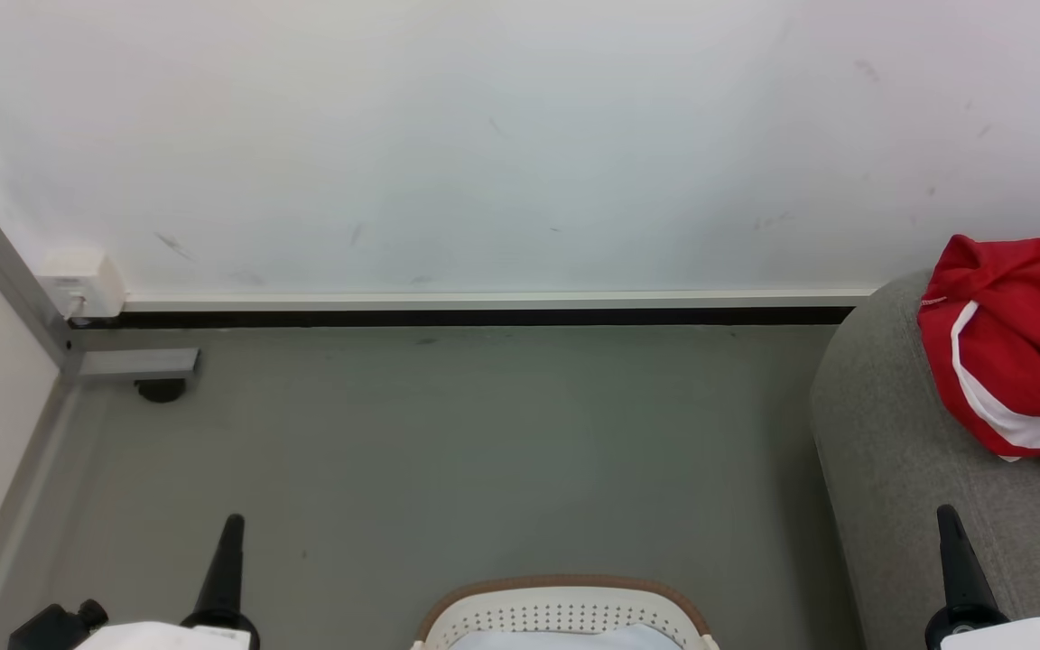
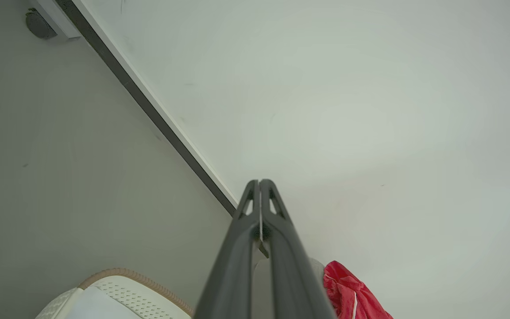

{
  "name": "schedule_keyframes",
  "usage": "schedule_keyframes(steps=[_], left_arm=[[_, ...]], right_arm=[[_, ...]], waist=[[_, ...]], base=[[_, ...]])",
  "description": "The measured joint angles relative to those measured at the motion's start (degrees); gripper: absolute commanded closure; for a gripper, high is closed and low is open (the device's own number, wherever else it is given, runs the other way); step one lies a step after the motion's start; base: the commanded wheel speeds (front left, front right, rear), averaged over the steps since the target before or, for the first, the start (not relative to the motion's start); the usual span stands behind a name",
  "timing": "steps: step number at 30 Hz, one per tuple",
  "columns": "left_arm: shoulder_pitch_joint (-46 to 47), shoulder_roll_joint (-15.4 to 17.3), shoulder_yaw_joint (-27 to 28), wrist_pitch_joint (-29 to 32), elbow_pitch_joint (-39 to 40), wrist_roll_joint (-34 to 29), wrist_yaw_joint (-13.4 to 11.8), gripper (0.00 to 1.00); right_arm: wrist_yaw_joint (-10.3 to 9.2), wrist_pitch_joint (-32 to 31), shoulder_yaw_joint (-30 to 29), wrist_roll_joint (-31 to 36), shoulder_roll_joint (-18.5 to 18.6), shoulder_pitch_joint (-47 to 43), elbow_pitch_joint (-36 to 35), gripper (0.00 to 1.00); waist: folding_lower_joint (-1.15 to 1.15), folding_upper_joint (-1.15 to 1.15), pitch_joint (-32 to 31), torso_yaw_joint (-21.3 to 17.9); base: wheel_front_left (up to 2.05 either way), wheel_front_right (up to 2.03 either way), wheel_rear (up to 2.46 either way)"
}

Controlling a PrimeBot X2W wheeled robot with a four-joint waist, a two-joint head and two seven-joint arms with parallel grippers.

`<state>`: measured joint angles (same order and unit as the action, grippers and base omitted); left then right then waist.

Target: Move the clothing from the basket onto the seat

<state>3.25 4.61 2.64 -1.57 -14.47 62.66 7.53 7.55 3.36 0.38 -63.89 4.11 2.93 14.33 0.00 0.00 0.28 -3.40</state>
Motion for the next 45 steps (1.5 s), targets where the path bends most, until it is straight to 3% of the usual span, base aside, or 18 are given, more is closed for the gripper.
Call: schedule_keyframes(steps=[45], left_arm=[[2.1,-1.3,2.8,6.0,0.2,21.6,0.0,1.0]], right_arm=[[0.0,-6.3,-3.7,-22.0,0.0,2.0,-0.2,1.0]], waist=[[0.0,0.0,-0.1,2.3]], base=[[0.0,0.0,0.0]])
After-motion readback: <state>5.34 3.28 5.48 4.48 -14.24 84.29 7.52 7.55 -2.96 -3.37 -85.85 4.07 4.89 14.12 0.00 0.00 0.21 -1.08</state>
